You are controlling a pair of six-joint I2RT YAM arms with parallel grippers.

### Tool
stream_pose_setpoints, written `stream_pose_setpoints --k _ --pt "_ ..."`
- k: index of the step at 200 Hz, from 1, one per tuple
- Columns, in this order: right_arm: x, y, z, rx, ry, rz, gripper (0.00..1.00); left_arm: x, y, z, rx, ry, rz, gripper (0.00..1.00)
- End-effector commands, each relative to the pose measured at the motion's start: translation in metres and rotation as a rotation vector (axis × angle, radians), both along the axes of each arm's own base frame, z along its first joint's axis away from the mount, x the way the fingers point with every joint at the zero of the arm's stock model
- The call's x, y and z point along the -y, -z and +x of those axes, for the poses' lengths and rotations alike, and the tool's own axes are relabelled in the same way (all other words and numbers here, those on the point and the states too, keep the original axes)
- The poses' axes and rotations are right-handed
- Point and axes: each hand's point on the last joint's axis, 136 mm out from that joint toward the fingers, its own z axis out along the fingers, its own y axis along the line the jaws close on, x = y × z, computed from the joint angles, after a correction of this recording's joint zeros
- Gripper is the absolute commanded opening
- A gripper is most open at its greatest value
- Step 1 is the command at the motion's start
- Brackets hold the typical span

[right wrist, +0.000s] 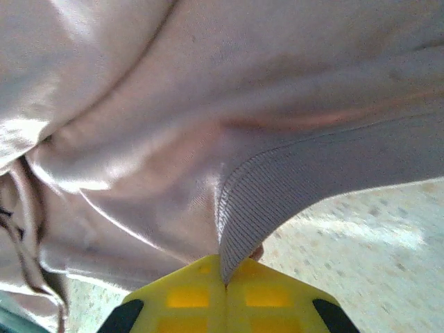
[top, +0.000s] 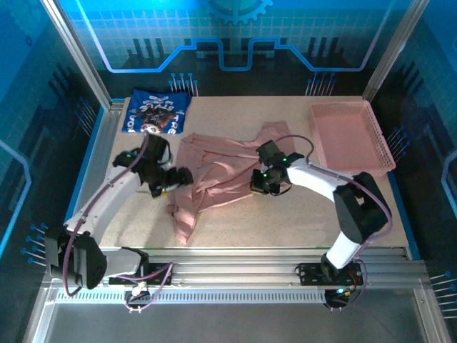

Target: Fold and stack the t-shirts

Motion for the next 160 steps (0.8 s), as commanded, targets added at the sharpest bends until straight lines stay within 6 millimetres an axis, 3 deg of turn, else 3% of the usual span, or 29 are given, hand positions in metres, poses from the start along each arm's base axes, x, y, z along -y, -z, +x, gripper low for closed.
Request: stream_pose_setpoints --k 1,27,60,75,89,117,136,154,160 --pt "0.034 -0.006 -0.019 -0.025 0.001 -0.078 0.01 0.016 0.024 -0.003 -0.023 -0.08 -0.072 0.84" --pt "0.045 0.001 -0.031 -0.04 0.018 -0.064 0.0 0.023 0.053 0.008 -0.035 -0.078 -0.055 0.83" --pt "0.05 0.009 -0.041 -0.055 0.016 -0.066 0.0 0.058 0.045 0.037 0.045 -0.045 -0.151 0.82" --pt "0.05 0.01 -0.043 -0.058 0.017 -0.061 0.0 0.073 0.047 0.037 0.027 -0.002 -0.168 0.8" --pt "0.05 0.012 -0.044 -0.059 0.021 -0.061 0.0 0.072 0.063 0.029 -0.048 0.005 -0.126 0.74" --pt "0.051 0.009 -0.044 -0.053 0.024 -0.06 0.0 0.067 0.088 0.023 -0.138 0.026 -0.063 0.57" --pt "0.056 0.005 -0.043 -0.044 0.035 -0.061 0.0 0.067 0.092 0.027 -0.164 0.07 -0.027 0.34" --pt "0.068 -0.004 -0.041 -0.02 0.053 -0.072 0.0 0.055 0.084 0.04 -0.146 0.075 0.026 0.01" --pt "0.073 -0.006 -0.041 -0.012 0.059 -0.078 0.0 0.048 0.076 0.049 -0.117 0.053 0.032 0.0"
